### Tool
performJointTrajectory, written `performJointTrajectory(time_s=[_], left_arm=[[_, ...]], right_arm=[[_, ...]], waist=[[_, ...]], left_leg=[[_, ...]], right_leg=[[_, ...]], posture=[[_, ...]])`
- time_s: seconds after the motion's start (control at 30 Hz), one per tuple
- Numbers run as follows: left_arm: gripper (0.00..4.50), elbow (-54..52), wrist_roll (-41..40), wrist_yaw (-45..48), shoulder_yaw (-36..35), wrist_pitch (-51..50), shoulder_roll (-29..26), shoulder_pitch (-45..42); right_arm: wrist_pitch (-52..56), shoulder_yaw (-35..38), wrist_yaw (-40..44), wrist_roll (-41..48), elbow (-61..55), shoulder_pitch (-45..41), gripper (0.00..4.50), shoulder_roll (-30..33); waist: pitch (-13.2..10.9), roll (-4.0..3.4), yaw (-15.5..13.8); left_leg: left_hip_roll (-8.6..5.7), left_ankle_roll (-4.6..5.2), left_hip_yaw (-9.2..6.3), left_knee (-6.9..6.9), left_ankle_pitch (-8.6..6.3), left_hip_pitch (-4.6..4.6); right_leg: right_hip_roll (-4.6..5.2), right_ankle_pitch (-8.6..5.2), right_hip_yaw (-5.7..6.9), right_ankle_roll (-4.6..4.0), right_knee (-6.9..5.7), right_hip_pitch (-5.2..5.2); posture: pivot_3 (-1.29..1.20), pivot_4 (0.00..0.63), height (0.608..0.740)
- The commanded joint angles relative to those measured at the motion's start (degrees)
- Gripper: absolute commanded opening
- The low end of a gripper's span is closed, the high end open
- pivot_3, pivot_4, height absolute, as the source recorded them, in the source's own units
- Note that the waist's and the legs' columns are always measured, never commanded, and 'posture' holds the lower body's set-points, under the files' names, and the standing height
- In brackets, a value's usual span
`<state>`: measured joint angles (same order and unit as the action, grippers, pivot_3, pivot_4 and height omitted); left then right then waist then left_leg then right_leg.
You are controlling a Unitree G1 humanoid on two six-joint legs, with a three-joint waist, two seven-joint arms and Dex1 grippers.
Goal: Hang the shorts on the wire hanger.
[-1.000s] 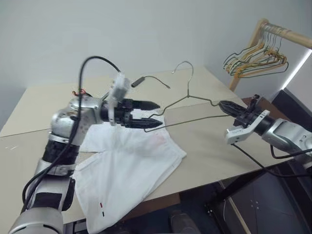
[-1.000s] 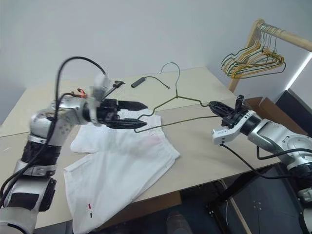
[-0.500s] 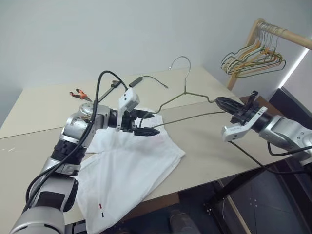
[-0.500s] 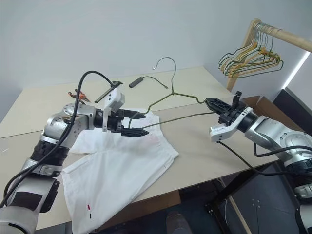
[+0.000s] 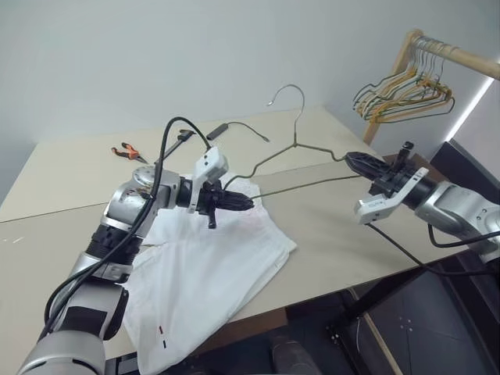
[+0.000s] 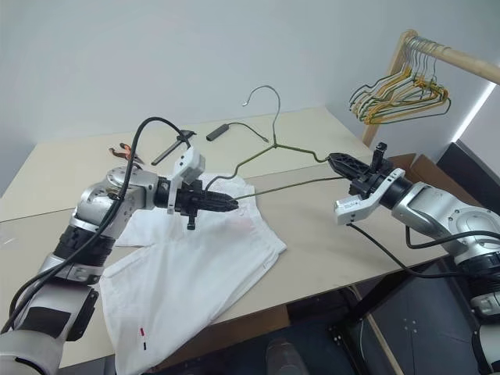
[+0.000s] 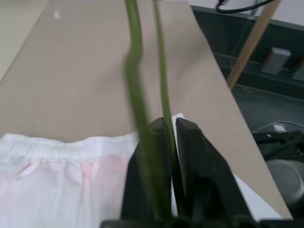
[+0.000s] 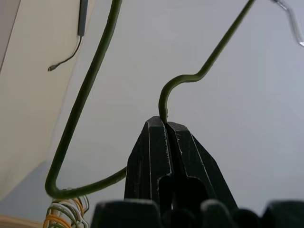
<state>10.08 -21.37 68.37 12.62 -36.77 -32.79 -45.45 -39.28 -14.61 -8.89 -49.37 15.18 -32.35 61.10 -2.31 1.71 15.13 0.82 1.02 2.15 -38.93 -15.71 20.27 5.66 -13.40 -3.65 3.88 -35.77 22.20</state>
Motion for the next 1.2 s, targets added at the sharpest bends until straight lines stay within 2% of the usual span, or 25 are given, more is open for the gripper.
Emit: performJointTrajectory(time_s=[0.03,0.13,0.17,0.27,0.33,0.4,0.43,0.5,0.57,0.67,0.8,0.93,1.07,1.13,1.2], left_arm=[[0.02,-3.01,-0.37,0.65,-1.42,1.0,-0.7,-0.37],[0.0,-4.0,0.02,0.19,-1.93,1.71,-1.72,1.0],[0.0,-4.11,0.41,-0.16,-2.34,2.16,-2.45,1.56],[0.0,-4.6,1.39,-0.62,-3.19,3.21,-4.34,2.88],[0.0,-4.92,2.54,0.05,-3.69,6.51,-6.39,4.29],[0.0,-4.41,4.23,2.02,-3.56,11.76,-8.84,5.09],[0.0,-4.02,5.67,2.88,-3.1,15.45,-9.93,5.52],[0.0,-3.45,7.04,4.2,-2.73,20.02,-11.15,6.03],[0.0,-3.97,6.07,5.2,-3.42,20.51,-11.31,6.35],[0.0,-5.92,3.92,6.8,-4.63,21.4,-11.04,7.98],[0.0,-8.0,3.83,6.44,-4.88,20.66,-10.68,9.2],[0.0,-9.31,3.67,6.05,-5.31,19.87,-10.58,9.66],[0.0,-10.59,4.0,5.56,-5.45,19.32,-10.86,10.36],[0.0,-11.14,4.32,5.36,-5.35,19.09,-11.16,10.87],[0.0,-11.56,4.23,5.64,-5.4,19.19,-11.42,11.35]], right_arm=[[-2.18,2.22,0.08,1.53,-1.04,-1.94,0.0,0.04],[-5.68,1.78,3.46,6.21,-0.37,-1.86,0.78,0.02],[-7.31,1.38,7.14,11.47,-0.68,-0.97,1.02,0.3],[-8.24,0.76,18.15,25.44,-2.56,1.68,2.09,1.44],[2.25,0.9,33.69,46.11,-10.16,7.0,2.75,4.43],[19.48,3.76,46.57,70.67,-20.71,10.54,3.43,7.28],[26.81,5.54,51.52,79.79,-24.19,10.79,3.76,8.61],[36.32,8.34,57.28,89.37,-26.73,9.67,3.76,9.19],[42.53,8.12,61.96,89.52,-23.33,5.86,3.76,8.2],[50.66,2.66,66.08,80.53,-17.98,-1.65,3.76,6.37],[58.47,-0.81,74.23,77.09,-15.97,-7.3,3.76,3.47],[64.04,-4.01,78.39,72.29,-15.64,-11.35,3.76,0.14],[67.25,-6.35,79.41,67.19,-14.27,-14.63,3.76,-4.03],[68.24,-7.22,80.69,65.16,-13.9,-15.84,3.4,-5.21],[68.72,-8.05,81.98,63.28,-13.68,-16.81,2.85,-6.28]], waist=[[0.0,0.0,-0.02],[0.0,0.0,0.03],[-0.01,0.01,-0.02],[-0.02,0.03,-0.06],[-0.05,0.08,-0.18],[-0.08,0.08,-0.38],[-0.11,0.09,-0.35],[-0.12,0.07,-0.6],[-0.1,0.08,-1.32],[-0.09,0.06,-2.64],[-0.13,0.01,-4.53],[-0.1,-0.09,-5.89],[-0.09,-0.11,-6.91],[-0.1,-0.12,-7.26],[-0.1,-0.12,-7.69]], left_leg=[[0.0,0.0,0.0,0.0,0.0,0.0],[0.01,0.0,0.01,0.01,0.0,0.0],[0.01,0.0,0.01,0.01,0.0,0.0],[0.01,0.0,0.01,0.0,0.0,0.0],[0.03,0.01,-0.02,0.01,-0.01,0.0],[0.05,0.03,-0.04,0.02,-0.02,0.0],[0.1,0.03,-0.05,0.01,-0.02,0.02],[0.16,0.03,-0.03,-0.03,-0.02,0.0],[0.18,0.03,-0.02,-0.05,-0.02,-0.09],[0.18,0.04,0.04,-0.08,-0.02,-0.09],[0.14,0.08,0.12,-0.06,-0.05,0.11],[0.1,0.11,0.12,-0.22,-0.06,1.1],[0.09,0.11,0.12,-0.55,-0.06,1.81],[0.13,0.14,0.1,-0.83,-0.08,1.96],[0.1,0.15,0.12,-0.9,-0.08,1.98]], right_leg=[[0.0,0.0,0.0,0.0,0.0,0.0],[0.0,0.0,-0.02,0.0,0.01,0.0],[0.0,0.0,-0.02,0.0,0.0,0.0],[0.0,0.01,-0.02,0.01,0.02,-0.03],[0.0,0.01,-0.01,0.01,0.04,-0.04],[0.0,0.01,0.02,0.01,0.05,-0.06],[0.0,0.01,0.02,0.02,0.04,-0.06],[0.07,0.07,-0.01,0.05,0.02,-0.08],[0.1,0.08,0.01,0.07,0.02,-0.2],[0.09,0.09,0.01,0.17,0.08,-0.14],[-0.01,0.14,0.0,0.03,0.07,0.15],[-0.04,0.17,-0.02,-0.01,-0.24,1.25],[-0.04,0.27,-0.01,-0.04,-0.46,1.9],[-0.1,0.29,0.03,-0.03,-0.52,1.95],[-0.08,0.34,0.02,0.03,-0.49,1.92]], posture=[[-0.2,0.0,0.74],[-0.19,0.0,0.74],[-0.18,0.0,0.74],[-0.18,0.0,0.74],[-0.17,0.0,0.74],[-0.15,0.0,0.74],[-0.15,0.0,0.74],[-0.15,0.0,0.74],[-0.14,0.0,0.74],[-0.14,0.0,0.74],[-0.12,0.0,0.74],[-0.1,0.0,0.74],[-0.1,0.0,0.74],[-0.1,0.0,0.74],[-0.1,0.0,0.74]])
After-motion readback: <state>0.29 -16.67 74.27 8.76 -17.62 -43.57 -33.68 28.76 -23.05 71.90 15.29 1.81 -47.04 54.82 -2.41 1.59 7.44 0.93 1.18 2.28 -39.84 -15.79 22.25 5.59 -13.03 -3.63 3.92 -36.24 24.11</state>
